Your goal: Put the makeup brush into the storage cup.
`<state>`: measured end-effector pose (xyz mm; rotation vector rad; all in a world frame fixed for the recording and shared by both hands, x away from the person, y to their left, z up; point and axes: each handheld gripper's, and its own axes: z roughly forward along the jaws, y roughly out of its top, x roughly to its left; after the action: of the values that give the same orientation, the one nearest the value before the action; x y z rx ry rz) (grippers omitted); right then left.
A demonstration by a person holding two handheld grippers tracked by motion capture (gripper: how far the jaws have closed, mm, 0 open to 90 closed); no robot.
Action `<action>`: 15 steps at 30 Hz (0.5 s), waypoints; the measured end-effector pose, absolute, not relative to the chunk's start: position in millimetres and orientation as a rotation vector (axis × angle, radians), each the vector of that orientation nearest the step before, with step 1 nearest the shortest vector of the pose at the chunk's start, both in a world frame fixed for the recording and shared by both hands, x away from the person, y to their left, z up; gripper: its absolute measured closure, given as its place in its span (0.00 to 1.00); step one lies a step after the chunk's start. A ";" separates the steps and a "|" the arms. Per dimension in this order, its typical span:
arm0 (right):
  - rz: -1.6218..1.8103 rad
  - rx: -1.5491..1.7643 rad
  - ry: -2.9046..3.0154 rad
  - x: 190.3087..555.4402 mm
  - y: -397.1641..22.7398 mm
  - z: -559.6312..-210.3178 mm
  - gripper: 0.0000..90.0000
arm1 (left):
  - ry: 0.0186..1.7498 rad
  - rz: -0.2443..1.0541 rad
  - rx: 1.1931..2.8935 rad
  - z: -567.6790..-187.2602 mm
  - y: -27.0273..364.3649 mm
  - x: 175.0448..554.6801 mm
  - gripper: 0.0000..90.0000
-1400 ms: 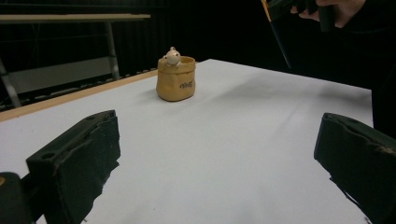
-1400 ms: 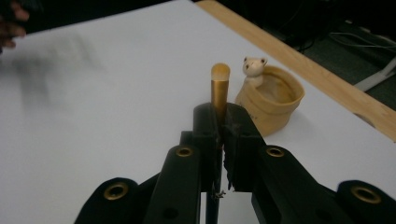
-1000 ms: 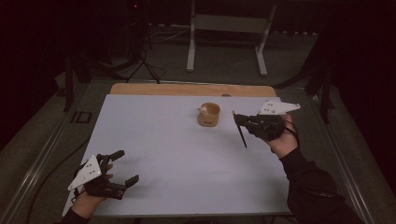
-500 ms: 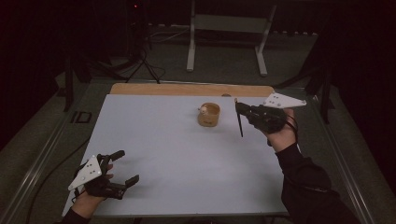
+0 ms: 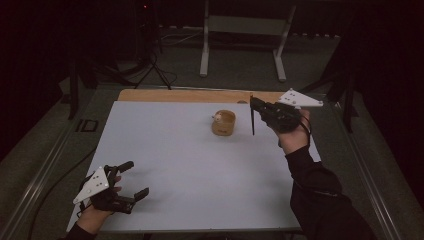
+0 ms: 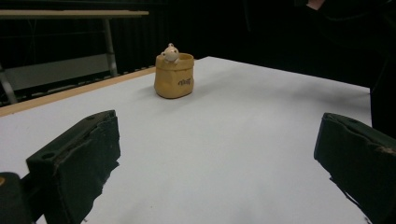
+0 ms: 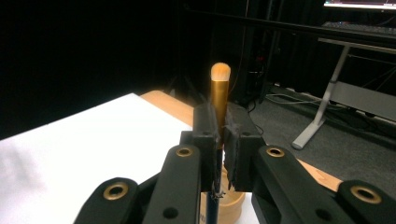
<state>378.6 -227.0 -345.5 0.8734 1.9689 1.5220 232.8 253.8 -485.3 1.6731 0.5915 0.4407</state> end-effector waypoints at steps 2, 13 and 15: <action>1.522 0.872 1.963 380.9 -226.3 -345.5 0.93 | 0.591 0.441 1.673 -485.3 253.9 232.8 0.02; 1.536 0.852 1.947 399.8 -221.0 -345.0 0.93 | 0.588 0.437 1.676 -485.7 253.5 233.0 0.02; 1.539 0.859 1.940 402.5 -220.9 -344.5 0.93 | 0.588 0.436 1.676 -485.8 253.5 233.1 0.02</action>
<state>402.5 -220.9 -344.5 0.8590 1.9402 1.5389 233.1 253.5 -485.8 1.6758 0.5879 0.4358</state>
